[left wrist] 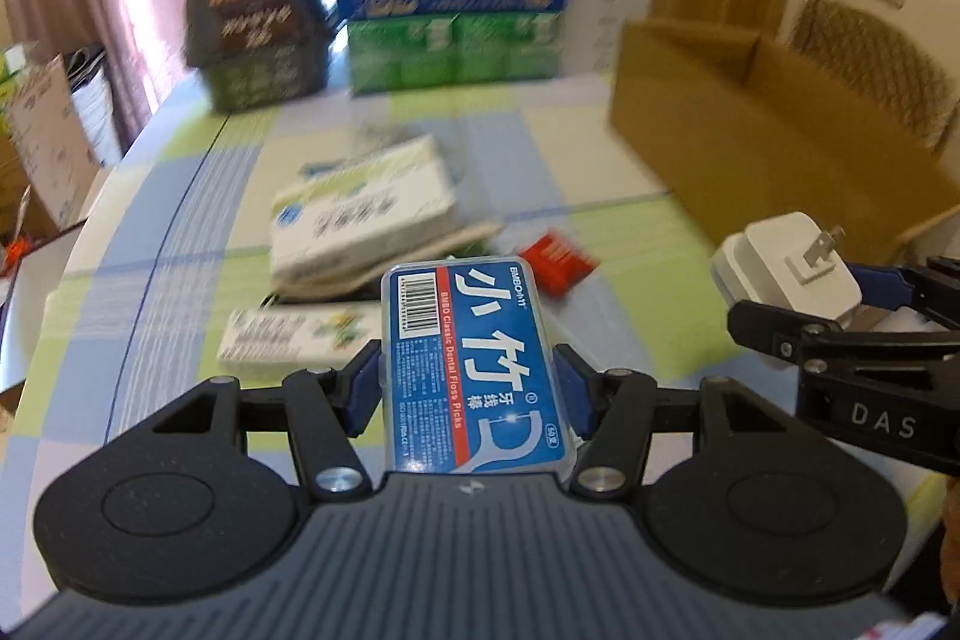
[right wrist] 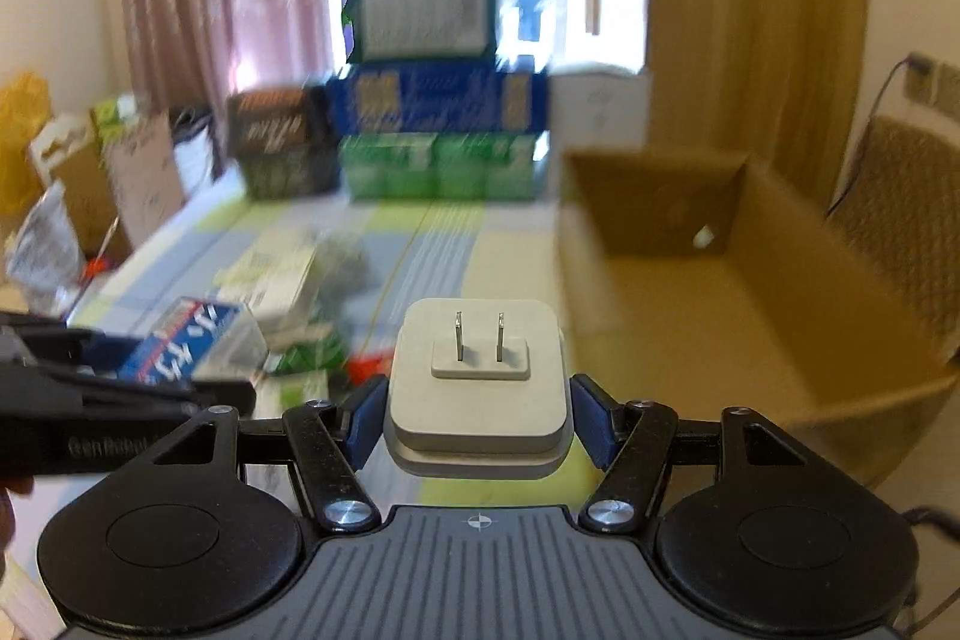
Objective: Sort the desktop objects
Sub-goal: 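Carry the charger and floss pack with both tools over the cardboard box, then open both tools to drop the floss pack and charger into the box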
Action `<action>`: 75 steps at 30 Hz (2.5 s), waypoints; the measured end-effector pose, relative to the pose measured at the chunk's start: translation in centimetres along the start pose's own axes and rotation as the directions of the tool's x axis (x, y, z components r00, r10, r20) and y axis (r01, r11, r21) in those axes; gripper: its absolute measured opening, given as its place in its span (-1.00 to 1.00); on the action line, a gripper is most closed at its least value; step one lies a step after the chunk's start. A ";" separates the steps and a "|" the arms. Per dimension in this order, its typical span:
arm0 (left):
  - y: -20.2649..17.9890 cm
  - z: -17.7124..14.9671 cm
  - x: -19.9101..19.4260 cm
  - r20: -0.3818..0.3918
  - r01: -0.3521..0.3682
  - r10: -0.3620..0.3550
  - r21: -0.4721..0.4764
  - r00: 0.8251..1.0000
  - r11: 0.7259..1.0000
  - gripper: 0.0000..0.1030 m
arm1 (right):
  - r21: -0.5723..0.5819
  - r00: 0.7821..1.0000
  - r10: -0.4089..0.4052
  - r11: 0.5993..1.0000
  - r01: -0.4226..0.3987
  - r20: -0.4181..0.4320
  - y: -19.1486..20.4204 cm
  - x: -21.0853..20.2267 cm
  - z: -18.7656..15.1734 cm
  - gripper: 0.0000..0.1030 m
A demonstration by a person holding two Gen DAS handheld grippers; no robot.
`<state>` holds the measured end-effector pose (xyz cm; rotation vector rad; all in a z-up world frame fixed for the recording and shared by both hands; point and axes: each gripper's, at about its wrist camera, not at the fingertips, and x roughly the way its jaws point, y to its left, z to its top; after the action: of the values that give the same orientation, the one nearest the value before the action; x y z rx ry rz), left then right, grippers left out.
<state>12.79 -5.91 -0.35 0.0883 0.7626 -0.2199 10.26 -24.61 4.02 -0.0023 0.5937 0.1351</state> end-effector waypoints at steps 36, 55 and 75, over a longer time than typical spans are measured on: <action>-21.3 11.1 7.0 -0.015 0.248 -0.253 0.260 0.967 0.933 0.06 | 0.051 0.982 -0.136 0.988 0.144 -0.132 -19.9 4.2 2.1 0.20; -17.6 10.5 5.7 0.041 0.198 -0.208 0.182 0.977 0.963 0.25 | 0.069 0.991 -0.075 0.994 0.083 -0.114 -18.7 5.0 2.5 0.20; -8.9 5.5 0.6 0.041 0.096 -0.099 0.059 0.994 0.994 0.32 | 0.084 0.998 -0.056 0.995 0.056 0.009 -14.5 -2.1 3.3 0.65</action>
<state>14.82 -15.57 3.20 0.1001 0.7182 -0.3357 12.22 -39.08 7.38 0.0629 0.5876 0.0557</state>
